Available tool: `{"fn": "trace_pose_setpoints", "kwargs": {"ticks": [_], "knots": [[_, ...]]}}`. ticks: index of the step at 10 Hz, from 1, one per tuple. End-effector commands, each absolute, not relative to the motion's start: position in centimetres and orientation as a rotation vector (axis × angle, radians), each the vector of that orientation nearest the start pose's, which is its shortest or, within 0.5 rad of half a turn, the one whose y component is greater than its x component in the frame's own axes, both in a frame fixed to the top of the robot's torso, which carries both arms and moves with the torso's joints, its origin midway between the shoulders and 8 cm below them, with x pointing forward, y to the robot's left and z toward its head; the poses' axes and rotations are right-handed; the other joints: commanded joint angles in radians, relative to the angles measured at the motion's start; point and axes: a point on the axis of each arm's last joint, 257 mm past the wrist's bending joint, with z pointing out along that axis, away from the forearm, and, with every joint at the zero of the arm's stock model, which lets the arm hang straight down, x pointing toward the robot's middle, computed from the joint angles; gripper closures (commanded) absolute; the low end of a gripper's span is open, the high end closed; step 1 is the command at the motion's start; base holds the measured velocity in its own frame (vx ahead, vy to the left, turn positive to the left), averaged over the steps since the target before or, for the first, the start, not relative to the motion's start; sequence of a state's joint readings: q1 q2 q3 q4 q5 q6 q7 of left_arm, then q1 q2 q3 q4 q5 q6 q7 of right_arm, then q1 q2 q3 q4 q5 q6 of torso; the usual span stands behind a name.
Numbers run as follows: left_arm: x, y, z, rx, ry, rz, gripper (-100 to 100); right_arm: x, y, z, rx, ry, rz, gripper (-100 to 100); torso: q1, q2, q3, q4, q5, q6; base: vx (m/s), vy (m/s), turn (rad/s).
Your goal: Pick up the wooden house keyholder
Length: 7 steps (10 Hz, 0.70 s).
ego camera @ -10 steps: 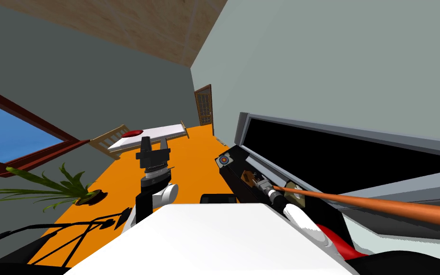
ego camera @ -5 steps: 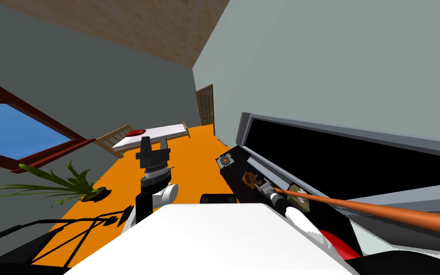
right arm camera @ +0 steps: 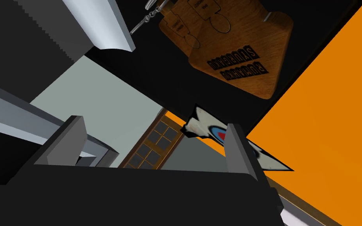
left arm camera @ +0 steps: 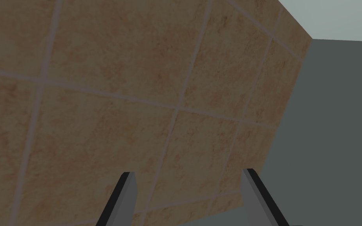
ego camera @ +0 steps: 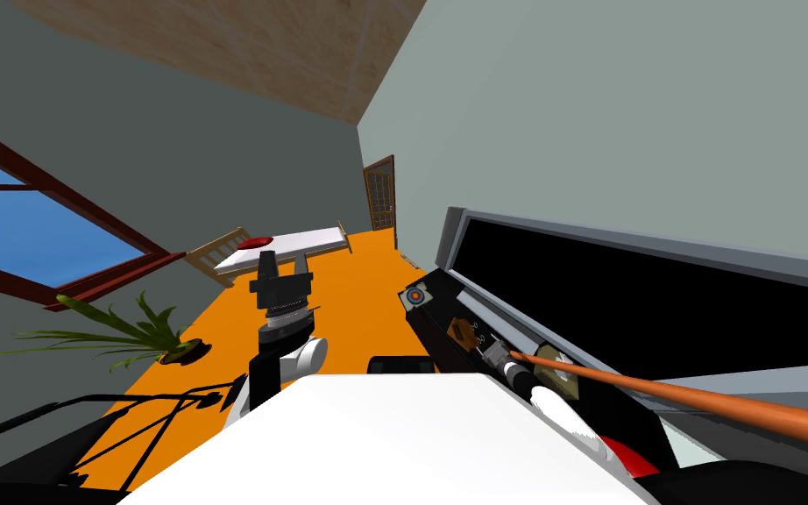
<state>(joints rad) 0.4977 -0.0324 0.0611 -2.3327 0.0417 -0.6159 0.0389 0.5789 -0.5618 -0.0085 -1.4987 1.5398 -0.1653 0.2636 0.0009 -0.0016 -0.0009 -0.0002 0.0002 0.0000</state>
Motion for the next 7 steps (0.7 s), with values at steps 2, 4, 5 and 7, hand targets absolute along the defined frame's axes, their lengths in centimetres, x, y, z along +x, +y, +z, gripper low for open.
{"fn": "trace_pose_setpoints", "kwargs": {"ticks": [2, 4, 5, 7], "knots": [[30.5, 29.9, 6.9, -0.566, 0.432, -1.336, 0, 25.9, -45.8, -45.5, -0.817, 2.169, -0.502, -100, 0.000, 0.000, 0.000, 0.000, 0.000, 0.000, 0.023, 0.009, 0.020], [30.5, 29.9, 6.9, -0.566, 0.432, -1.336, 0, 25.8, -45.9, -45.6, -0.827, 2.175, -0.510, -100, 0.000, 0.001, 0.001, 0.000, 0.000, 0.000, 0.000, 0.000, 0.000], [30.5, 29.9, 6.9, -0.566, 0.432, -1.336, 0, 25.7, -46.0, -45.7, -0.865, 2.169, -0.528, -100, -0.001, 0.002, 0.001, 0.000, 0.000, 0.000, 0.000, 0.000, 0.000], [30.5, 29.9, 6.9, -0.566, 0.432, -1.336, 0, 24.3, -47.8, -46.8, -0.934, 2.197, -0.581, -100, -0.001, 0.002, 0.001, 0.000, 0.000, 0.000, 0.012, 0.009, 0.058]]}}
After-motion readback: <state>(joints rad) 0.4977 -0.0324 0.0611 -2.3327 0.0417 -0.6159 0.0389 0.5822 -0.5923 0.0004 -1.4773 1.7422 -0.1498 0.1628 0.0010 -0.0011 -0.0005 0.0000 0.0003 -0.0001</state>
